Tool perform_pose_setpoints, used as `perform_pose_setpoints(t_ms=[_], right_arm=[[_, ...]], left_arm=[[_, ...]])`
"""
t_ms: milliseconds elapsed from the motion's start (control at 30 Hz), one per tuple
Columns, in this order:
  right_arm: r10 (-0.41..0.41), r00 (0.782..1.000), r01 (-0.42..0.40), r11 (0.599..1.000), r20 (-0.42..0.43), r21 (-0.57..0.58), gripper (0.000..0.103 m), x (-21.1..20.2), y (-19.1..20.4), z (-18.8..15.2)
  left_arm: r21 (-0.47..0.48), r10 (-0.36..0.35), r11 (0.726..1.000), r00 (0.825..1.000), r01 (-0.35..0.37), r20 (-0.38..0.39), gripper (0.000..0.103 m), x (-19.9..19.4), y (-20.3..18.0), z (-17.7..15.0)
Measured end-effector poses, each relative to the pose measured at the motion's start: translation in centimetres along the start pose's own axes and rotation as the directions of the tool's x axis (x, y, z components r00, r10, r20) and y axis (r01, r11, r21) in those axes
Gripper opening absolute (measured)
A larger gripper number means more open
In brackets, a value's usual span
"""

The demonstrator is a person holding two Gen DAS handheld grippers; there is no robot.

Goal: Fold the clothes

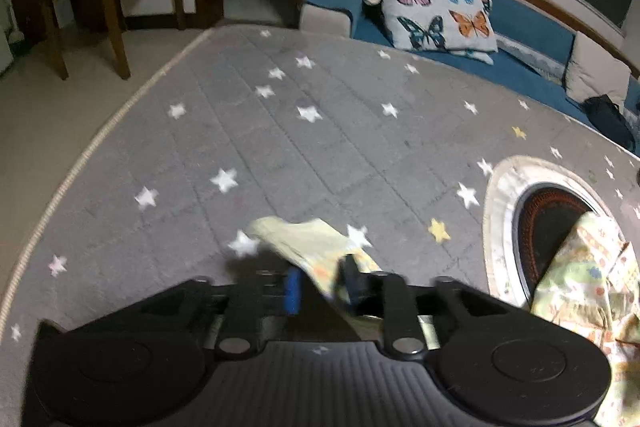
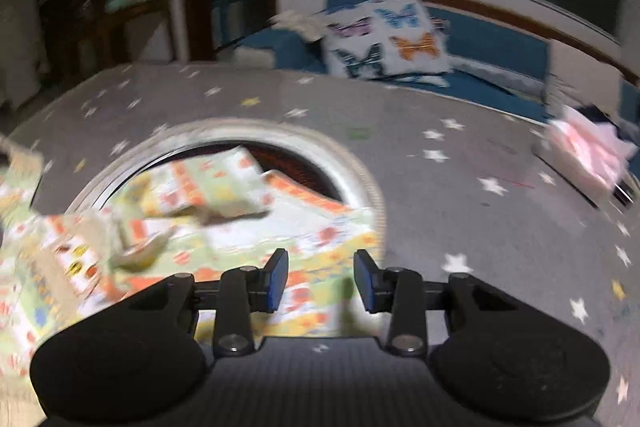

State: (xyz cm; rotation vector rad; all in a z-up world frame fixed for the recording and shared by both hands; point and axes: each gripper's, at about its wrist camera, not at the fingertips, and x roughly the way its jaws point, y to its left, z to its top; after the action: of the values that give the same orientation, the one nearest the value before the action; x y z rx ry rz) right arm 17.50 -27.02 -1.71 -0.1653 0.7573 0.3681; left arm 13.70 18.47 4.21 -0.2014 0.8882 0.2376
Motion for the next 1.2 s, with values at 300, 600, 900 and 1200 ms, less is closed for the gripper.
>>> perform_pose_setpoints(t_ms=[300, 600, 900, 1200], right_arm=[[0.015, 0.997, -0.018, 0.999, -0.074, -0.036, 0.005, 2.8, 0.5, -0.1], [-0.119, 0.993, 0.116, 0.986, 0.022, 0.121, 0.0, 0.3, -3.8, 0.4], [-0.203, 0.978, 0.208, 0.941, -0.046, 0.268, 0.006, 0.0, -8.9, -0.4], [-0.039, 0.999, 0.044, 0.97, -0.025, 0.238, 0.029, 1.6, -7.5, -0.1]], left_arm=[[0.083, -0.187, 0.98, 0.981, 0.183, 0.046, 0.057, -2.0, -3.4, 1.0], [0.192, -0.438, 0.872, 0.893, 0.451, -0.105, 0.06, 3.1, -15.5, 0.0], [0.211, -0.471, 0.846, 0.872, 0.489, -0.132, 0.064, 7.0, -21.0, 0.2], [0.169, -0.476, 0.849, 0.863, 0.501, -0.168, 0.033, 9.2, -21.1, 0.0]])
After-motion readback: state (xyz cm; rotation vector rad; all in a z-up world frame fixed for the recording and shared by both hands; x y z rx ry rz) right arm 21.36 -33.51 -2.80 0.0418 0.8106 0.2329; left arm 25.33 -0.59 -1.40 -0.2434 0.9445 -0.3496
